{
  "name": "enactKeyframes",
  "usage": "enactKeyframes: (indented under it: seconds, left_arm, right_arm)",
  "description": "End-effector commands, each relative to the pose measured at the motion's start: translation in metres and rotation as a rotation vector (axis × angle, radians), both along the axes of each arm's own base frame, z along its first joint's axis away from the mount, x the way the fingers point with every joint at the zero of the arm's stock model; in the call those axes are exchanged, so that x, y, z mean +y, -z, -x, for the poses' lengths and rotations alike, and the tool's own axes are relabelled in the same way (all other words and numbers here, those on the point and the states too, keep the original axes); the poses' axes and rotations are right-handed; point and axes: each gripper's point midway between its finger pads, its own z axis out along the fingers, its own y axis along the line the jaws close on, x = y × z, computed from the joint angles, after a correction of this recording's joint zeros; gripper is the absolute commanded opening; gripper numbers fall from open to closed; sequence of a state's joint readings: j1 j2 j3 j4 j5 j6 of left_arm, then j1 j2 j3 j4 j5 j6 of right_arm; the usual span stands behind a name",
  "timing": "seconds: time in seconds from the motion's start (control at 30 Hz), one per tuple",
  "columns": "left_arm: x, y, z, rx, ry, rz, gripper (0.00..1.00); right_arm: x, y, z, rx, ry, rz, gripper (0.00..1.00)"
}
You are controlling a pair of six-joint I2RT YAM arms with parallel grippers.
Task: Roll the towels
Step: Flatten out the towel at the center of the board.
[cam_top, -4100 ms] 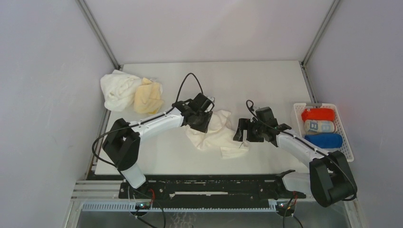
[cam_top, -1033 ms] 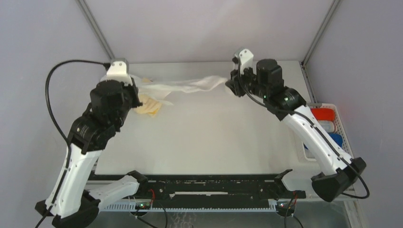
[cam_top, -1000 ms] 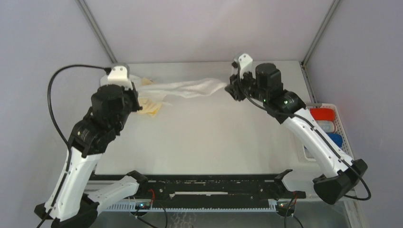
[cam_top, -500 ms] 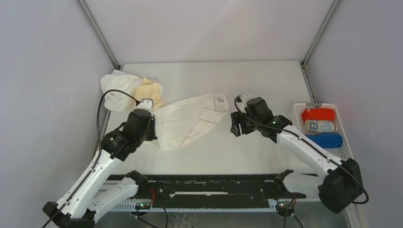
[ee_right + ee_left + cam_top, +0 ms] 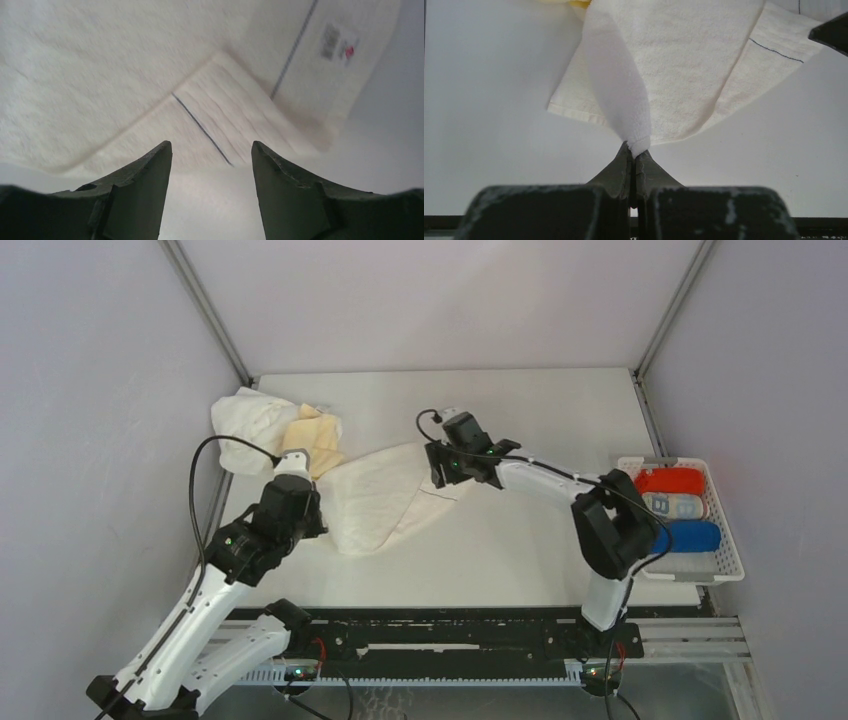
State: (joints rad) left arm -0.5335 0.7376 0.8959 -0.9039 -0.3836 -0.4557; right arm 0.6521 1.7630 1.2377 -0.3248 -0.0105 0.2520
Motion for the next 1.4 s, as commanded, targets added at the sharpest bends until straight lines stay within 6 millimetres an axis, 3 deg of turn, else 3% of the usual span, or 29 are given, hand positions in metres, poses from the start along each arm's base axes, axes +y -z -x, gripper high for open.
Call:
enactKeyframes:
  seconds: [0.0,0.2,0.37,0.8,0.9,1.0,1.13,1.37]
  left_arm:
    - [0.015,-0.004,0.001,-0.039,-0.093,-0.001,0.0]
    - [0.018,-0.012,0.004,-0.068,-0.103,0.015,0.0]
    - [0.017,-0.008,0.004,-0.057,-0.102,0.017,0.0]
    - [0.014,-0.005,0.003,-0.05,-0.093,0.025,0.0]
    - [0.015,-0.005,0.003,-0.053,-0.097,0.025,0.0]
    - [0.017,-0.007,0.003,-0.062,-0.107,0.026,0.0]
    - [0.02,-0.014,0.001,-0.086,-0.124,0.018,0.0]
    - [0.025,-0.033,-0.007,-0.134,-0.144,-0.003,0.0]
  right_arm:
    - [0.041,-0.015,-0.036,-0.108,0.05,-0.01,0.6]
    - [0.066,0.003,-0.056,-0.107,0.088,0.071,0.52]
    - [0.062,0.023,-0.06,-0.068,0.136,0.156,0.42]
    - [0.064,0.056,-0.061,-0.004,0.162,0.205,0.4]
    - [0.058,0.059,-0.063,0.004,0.176,0.212,0.35]
    - [0.049,0.055,-0.066,0.004,0.198,0.207,0.25]
    - [0.034,0.029,-0.072,-0.037,0.226,0.179,0.1]
    - [-0.004,-0.023,-0.079,-0.09,0.264,0.066,0.08]
